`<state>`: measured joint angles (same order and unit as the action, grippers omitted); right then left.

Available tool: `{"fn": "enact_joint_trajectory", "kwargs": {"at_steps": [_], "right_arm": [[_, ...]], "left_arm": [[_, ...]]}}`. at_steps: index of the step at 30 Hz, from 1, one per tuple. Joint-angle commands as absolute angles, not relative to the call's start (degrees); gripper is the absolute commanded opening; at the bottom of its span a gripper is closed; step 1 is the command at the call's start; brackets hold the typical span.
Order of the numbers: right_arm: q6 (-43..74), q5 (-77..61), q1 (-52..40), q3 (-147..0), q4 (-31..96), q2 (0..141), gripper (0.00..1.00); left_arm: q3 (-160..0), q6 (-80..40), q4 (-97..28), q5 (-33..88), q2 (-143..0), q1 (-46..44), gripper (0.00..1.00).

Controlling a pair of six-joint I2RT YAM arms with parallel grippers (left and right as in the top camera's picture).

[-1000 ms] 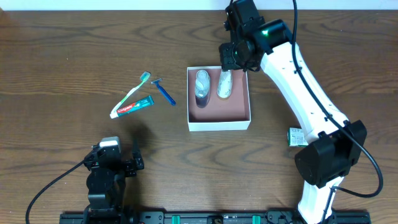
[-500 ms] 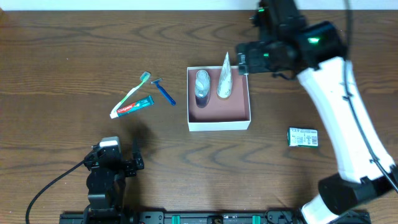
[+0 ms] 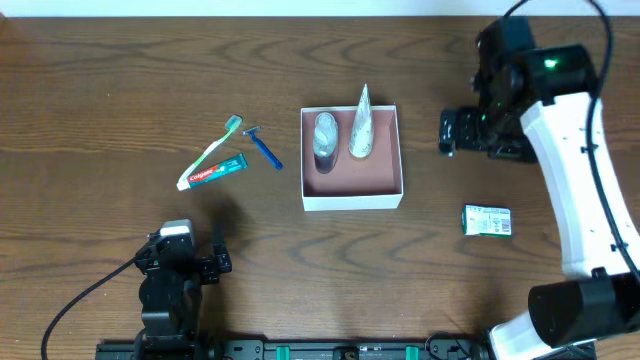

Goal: Pack container
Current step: 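Move the right gripper to the green Dettol soap bar and grasp it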

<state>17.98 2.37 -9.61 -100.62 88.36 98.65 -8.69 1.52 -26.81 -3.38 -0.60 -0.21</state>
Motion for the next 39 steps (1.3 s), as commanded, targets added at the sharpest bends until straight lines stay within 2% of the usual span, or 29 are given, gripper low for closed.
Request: {"fn": "enact_joint_trajectory", "kwargs": {"at_steps": [1, 14, 15, 20, 27, 39], "right_arm": [[20.5, 3.6, -9.1, -94.4, 86.6, 98.8, 0.99], [26.2, 2.0, -9.1, -73.3, 81.7, 97.0, 0.98], [27.3, 2.0, -9.1, -71.7, 80.7, 96.2, 0.96], [35.8, 1.7, -8.5, -63.4, 73.2, 89.9, 0.99], [53.0, 0.4, -2.5, -51.0, 59.8, 79.6, 0.99], [59.4, -5.5, 8.0, -43.3, 45.5, 78.1, 0.99]], "left_arm": [[-7.7, 1.5, -26.9, -3.6, -0.3, 0.0, 0.98], [-7.7, 1.5, -26.9, -3.6, -0.3, 0.0, 0.98], [-7.7, 1.5, -26.9, -3.6, -0.3, 0.0, 0.98], [-7.7, 1.5, -26.9, -3.6, -0.3, 0.0, 0.98], [-7.7, 1.5, -26.9, -3.6, -0.3, 0.0, 0.98], [-7.7, 1.5, -26.9, -3.6, -0.3, 0.0, 0.98]]}}
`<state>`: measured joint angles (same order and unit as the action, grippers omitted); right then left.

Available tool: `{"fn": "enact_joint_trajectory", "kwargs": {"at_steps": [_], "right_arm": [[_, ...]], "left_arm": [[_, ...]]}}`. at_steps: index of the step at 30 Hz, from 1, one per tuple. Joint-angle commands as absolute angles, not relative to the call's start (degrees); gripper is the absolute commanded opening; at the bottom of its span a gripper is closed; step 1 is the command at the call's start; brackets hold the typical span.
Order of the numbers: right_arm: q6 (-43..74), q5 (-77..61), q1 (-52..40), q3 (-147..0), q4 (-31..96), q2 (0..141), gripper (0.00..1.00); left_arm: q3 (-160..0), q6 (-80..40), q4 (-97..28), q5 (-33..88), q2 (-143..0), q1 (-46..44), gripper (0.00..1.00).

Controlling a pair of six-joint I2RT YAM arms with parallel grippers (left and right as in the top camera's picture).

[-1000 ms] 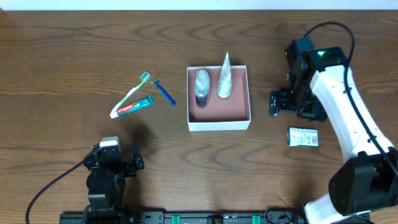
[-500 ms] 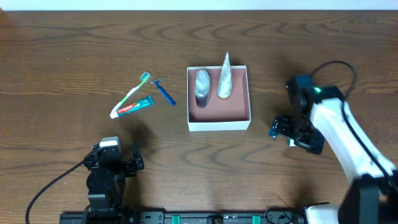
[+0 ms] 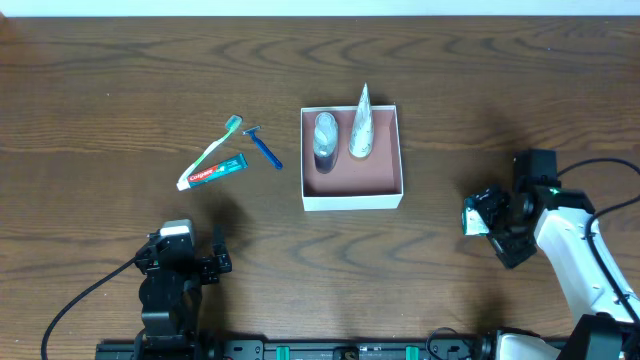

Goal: Pack container
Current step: 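Move the right gripper to the green Dettol soap bar and grasp it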

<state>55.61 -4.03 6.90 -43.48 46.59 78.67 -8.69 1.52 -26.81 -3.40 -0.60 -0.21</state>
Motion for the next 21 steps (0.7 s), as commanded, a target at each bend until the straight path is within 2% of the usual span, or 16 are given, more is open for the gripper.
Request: {"fn": "enact_joint_trajectory", "kwargs": {"at_steps": [1, 21], "right_arm": [[60.5, -5.4, 8.4, -43.3, 44.7, 78.1, 0.99], [65.6, -1.3, 9.0, -43.2, 36.7, 85.6, 0.98]], "left_arm": [[-7.7, 1.5, -26.9, -3.6, -0.3, 0.0, 0.98], [-7.7, 1.5, -26.9, -3.6, -0.3, 0.0, 0.98]]}}
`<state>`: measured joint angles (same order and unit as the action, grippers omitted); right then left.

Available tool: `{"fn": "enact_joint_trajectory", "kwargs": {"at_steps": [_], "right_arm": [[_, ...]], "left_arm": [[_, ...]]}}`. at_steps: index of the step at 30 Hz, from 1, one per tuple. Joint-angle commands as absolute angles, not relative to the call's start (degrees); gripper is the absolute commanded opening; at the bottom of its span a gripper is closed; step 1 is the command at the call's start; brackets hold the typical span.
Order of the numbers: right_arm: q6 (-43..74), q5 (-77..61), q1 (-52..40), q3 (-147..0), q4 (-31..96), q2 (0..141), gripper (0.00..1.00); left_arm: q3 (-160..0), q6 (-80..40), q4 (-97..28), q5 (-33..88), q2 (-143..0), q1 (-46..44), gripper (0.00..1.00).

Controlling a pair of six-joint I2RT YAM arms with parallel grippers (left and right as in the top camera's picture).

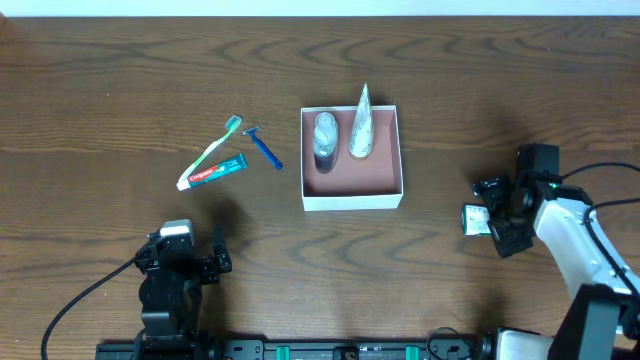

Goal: Pack container
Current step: 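Move the right gripper to the green Dettol soap bar and grasp it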

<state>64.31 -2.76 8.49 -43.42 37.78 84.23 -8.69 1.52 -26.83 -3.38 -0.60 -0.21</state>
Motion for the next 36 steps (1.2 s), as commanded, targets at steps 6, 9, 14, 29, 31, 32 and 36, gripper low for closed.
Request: {"fn": "enact_joint_trajectory", "kwargs": {"at_steps": [6, 9, 14, 29, 31, 32, 36], "right_arm": [[65.8, -1.1, 9.0, -43.2, 34.2, 90.3, 0.95], [65.8, -1.1, 9.0, -43.2, 33.6, 92.7, 0.88], [64.1, -1.3, 9.0, -43.3, 33.3, 93.1, 0.77], [38.5, -3.1, 8.9, -44.1, 31.4, 93.1, 0.52], [35.7, -3.7, 8.5, -44.9, 32.4, 93.1, 0.43], [35.4, -3.7, 8.2, -45.6, 33.3, 93.1, 0.41], [31.7, -5.0, 6.6, -50.2, 37.0, 93.1, 0.34]], "left_arm": [[-7.7, 1.5, -26.9, -3.6, -0.3, 0.0, 0.98], [-7.7, 1.5, -26.9, -3.6, -0.3, 0.0, 0.98], [-7.7, 1.5, -26.9, -3.6, -0.3, 0.0, 0.98], [-7.7, 1.5, -26.9, -3.6, -0.3, 0.0, 0.98], [-7.7, 1.5, -26.9, -3.6, -0.3, 0.0, 0.98], [-7.7, 1.5, -26.9, -3.6, -0.3, 0.0, 0.98], [-7.7, 1.5, -26.9, -3.6, -0.3, 0.0, 0.98]]}}
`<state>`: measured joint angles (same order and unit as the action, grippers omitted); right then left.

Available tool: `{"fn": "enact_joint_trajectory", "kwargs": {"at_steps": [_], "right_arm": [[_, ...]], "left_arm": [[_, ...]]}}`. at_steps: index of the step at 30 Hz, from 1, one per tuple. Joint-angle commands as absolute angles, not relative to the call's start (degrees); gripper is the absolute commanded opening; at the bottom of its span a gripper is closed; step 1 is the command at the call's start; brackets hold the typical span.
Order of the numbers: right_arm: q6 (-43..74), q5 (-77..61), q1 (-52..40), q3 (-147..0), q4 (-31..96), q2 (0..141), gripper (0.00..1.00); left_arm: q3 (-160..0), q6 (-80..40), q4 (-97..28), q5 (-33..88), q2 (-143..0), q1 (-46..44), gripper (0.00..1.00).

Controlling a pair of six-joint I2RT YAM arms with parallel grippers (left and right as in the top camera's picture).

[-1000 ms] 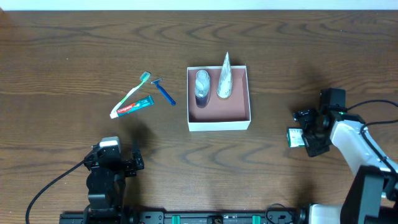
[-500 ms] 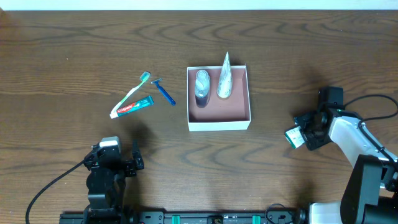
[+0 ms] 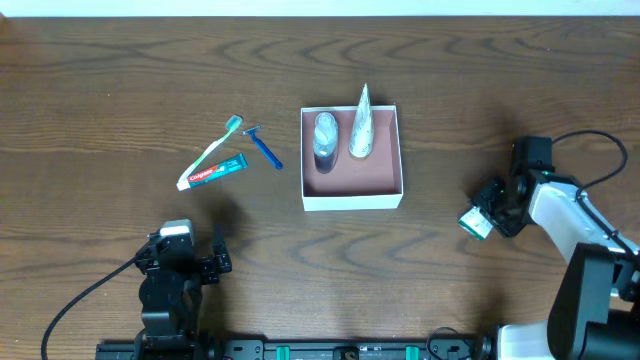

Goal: Pack container
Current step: 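Move the right gripper to the green Dettol soap bar and grasp it, then lower the Dettol bar into the box's front right corner and release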

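A white box point(image 3: 315, 198) with a pinkish floor stands mid-table, holding a grey bottle point(image 3: 325, 138) and a white cone-shaped tube point(image 3: 361, 125). To its left lie a green toothbrush point(image 3: 216, 149), a toothpaste tube point(image 3: 213, 172) and a blue razor point(image 3: 265, 149). At the right, a small green-and-white packet point(image 3: 473, 224) sits tilted, its far end inside my right gripper point(image 3: 487, 210), which looks shut on it. My left gripper point(image 3: 219, 256) rests near the front edge, its fingers apart and holding nothing.
The left arm's base point(image 3: 168, 290) sits at the front left. The right arm point(image 3: 565, 215) curves in from the right edge, with a cable looping above it. Brown wood table point(image 3: 120, 80) all around.
The packet, flat under my right gripper before, now lies tilted with one end in the fingers. The right wrist has turned slightly. The left arm and the other items are unchanged.
My right gripper was first high at the back right, far from the packet lying flat on the table. It then stood down at the packet, then directly over it. Now the packet is tilted in its grasp. Nothing else has changed.
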<state>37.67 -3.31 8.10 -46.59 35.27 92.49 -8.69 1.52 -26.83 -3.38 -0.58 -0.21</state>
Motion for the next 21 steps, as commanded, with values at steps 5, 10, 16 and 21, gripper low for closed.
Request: {"fn": "enact_joint_trajectory", "kwargs": {"at_steps": [5, 10, 16, 21], "right_arm": [[25.6, -4.7, 2.6, -59.4, 44.9, 93.1, 0.33], [25.1, -4.5, -2.6, -71.2, 54.3, 93.1, 0.26], [25.3, -4.5, -10.7, -83.2, 61.3, 93.1, 0.25], [28.9, -4.1, -19.5, -85.1, 59.5, 93.2, 0.23]], "left_arm": [[-7.7, 1.5, -26.9, -3.6, -0.3, 0.0, 0.98], [-7.7, 1.5, -26.9, -3.6, -0.3, 0.0, 0.98], [-7.7, 1.5, -26.9, -3.6, -0.3, 0.0, 0.98], [-7.7, 1.5, -26.9, -3.6, -0.3, 0.0, 0.98]]}}
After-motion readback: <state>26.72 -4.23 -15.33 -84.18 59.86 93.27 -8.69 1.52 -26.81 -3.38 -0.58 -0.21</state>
